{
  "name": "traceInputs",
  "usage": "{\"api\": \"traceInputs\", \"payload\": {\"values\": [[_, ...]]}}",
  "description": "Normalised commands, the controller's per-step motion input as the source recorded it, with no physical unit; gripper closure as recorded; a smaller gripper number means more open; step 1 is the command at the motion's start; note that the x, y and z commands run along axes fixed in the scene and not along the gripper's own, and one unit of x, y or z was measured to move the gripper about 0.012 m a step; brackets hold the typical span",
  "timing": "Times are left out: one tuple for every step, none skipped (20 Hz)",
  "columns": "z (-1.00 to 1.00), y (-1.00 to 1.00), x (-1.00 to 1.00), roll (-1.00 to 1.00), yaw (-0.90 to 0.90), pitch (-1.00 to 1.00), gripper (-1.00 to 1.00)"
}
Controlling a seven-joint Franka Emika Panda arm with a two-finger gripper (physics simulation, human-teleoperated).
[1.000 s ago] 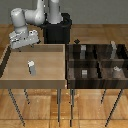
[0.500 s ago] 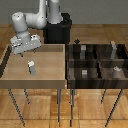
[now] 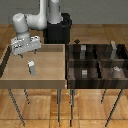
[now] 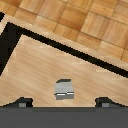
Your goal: Place the milk carton into the appropriate compartment.
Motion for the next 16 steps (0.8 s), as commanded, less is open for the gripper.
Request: {"api": "traceInputs", "payload": {"values": [[-1.00, 0.00, 0.00, 0.00, 0.00, 0.00, -1.00], [-1.00, 0.00, 0.00, 0.00, 0.00, 0.00, -1.00], [-1.00, 0.00, 0.00, 0.00, 0.00, 0.00, -1.00], [-1.00, 0.00, 0.00, 0.00, 0.00, 0.00, -1.00], [-1.00, 0.00, 0.00, 0.00, 0.00, 0.00, -1.00], [-1.00, 0.00, 0.00, 0.00, 0.00, 0.00, -1.00], [-1.00, 0.00, 0.00, 0.00, 0.00, 0.00, -1.00], [-1.00, 0.00, 0.00, 0.00, 0.00, 0.00, -1.00], [-1.00, 0.00, 0.00, 0.00, 0.00, 0.00, -1.00], [0.00, 0.00, 0.00, 0.00, 0.00, 0.00, 1.00], [0.00, 0.00, 0.00, 0.00, 0.00, 0.00, 1.00], [0.00, 0.00, 0.00, 0.00, 0.00, 0.00, 1.00], [0.00, 0.00, 0.00, 0.00, 0.00, 0.00, 1.00], [0.00, 0.00, 0.00, 0.00, 0.00, 0.00, 1.00], [0.00, 0.00, 0.00, 0.00, 0.00, 0.00, 1.00], [0.00, 0.00, 0.00, 0.00, 0.00, 0.00, 1.00]]}}
